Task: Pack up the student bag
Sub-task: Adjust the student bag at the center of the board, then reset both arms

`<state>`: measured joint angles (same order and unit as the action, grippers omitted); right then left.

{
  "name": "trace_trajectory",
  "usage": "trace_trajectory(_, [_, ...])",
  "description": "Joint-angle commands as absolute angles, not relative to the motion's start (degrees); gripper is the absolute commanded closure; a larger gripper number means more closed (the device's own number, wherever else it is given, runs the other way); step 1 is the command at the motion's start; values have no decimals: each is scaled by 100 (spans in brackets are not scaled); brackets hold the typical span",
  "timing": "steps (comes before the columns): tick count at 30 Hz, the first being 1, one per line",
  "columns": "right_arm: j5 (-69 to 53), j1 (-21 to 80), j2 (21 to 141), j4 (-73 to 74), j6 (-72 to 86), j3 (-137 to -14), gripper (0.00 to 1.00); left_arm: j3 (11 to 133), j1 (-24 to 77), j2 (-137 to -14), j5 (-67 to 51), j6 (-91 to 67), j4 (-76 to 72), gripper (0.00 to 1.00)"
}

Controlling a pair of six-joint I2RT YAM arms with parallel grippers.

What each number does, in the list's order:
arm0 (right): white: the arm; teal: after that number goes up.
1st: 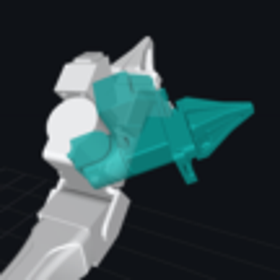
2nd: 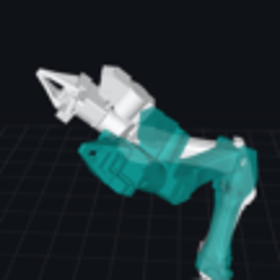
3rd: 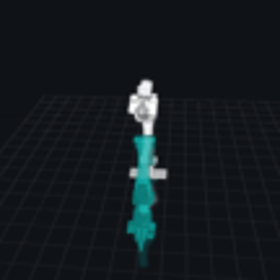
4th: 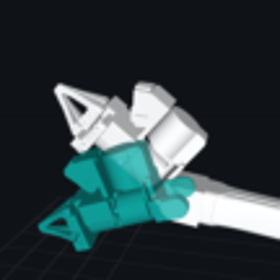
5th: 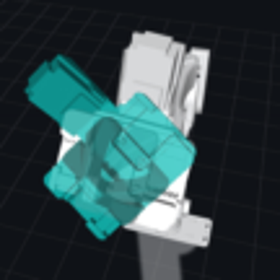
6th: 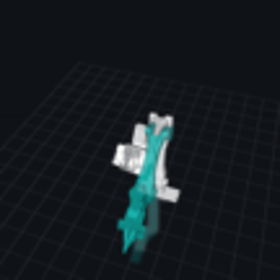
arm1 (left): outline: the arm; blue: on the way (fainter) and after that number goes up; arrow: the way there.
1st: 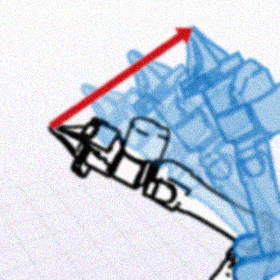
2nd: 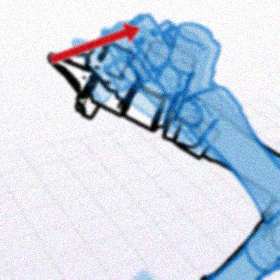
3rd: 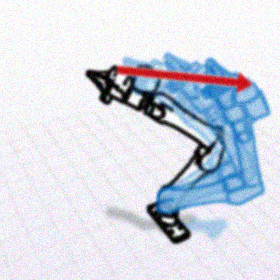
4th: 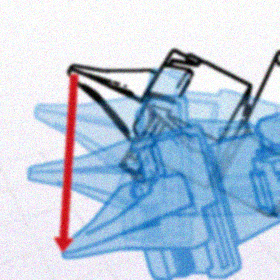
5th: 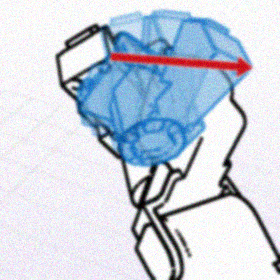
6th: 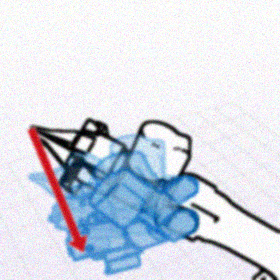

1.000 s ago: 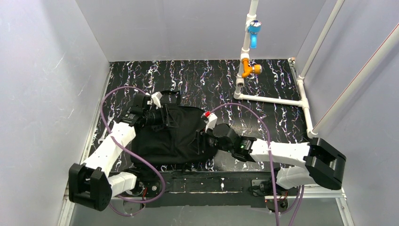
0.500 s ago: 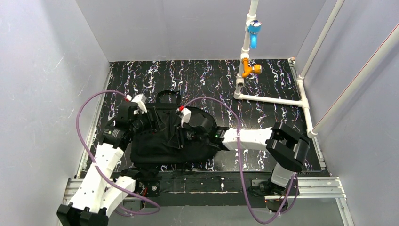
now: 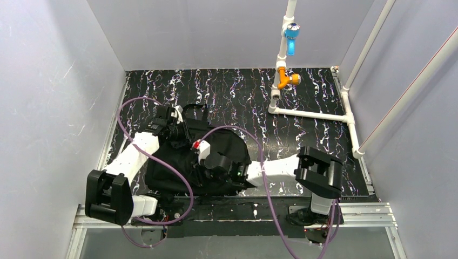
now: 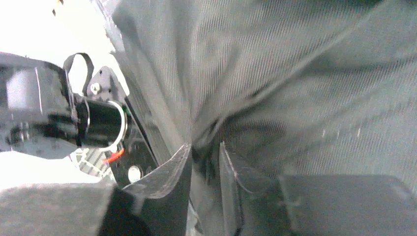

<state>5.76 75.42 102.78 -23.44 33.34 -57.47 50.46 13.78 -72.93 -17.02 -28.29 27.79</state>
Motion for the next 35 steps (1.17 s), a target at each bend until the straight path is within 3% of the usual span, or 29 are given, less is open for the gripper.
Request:
trace_trajectory(1, [1131, 7752, 9623, -1935, 2828, -4989, 61, 4734, 1359, -7231, -1687, -2792, 2312, 86])
trace_trajectory(3, [1078, 7752, 9176, -1913, 2835, -4725, 55, 4736, 1337, -7096, -1598, -2703, 2268, 93])
trace_trajectory(5, [1408, 7672, 8324, -1630, 2988, -4286, 45, 4905, 1310, -6683, -1425, -2434, 2452, 90])
trace_trajectory(7, [1844, 7381, 7421, -704, 3069, -4300, 39, 5138, 1310, -6174, -1518, -2231, 2654, 73])
trace_trajectory(8, [2191, 7233, 7019, -134, 3076, -4407, 30, 5262, 1310, -5926, -1587, -2173, 2752, 63])
trace_trajectory(9, [2834, 7013, 6491, 885, 3108, -4712, 5, 5514, 1310, -5506, -1654, -2126, 2920, 48])
trace_trajectory(10, [3273, 6821, 6111, 1601, 3002, -5057, 2, 5752, 1310, -5180, -1739, -2119, 2976, 39])
trace_trajectory(13, [4383, 6636, 5230, 3043, 2214, -6399, 2, 6664, 1310, -4360, -1967, -2285, 2734, 28])
trace_trajectory(14, [4864, 6636, 5093, 3617, 1975, -7344, 2, 7096, 1310, -4019, -1861, -2397, 2482, 23])
trace_trajectory(17, [5086, 6636, 4922, 3860, 1633, -8180, 2, 7477, 1308, -3564, -1616, -2422, 2241, 19])
trace_trajectory(35, [4672, 6636, 4376, 3509, 1228, -8651, 2, 7539, 1309, -2777, -1052, -2291, 2293, 12])
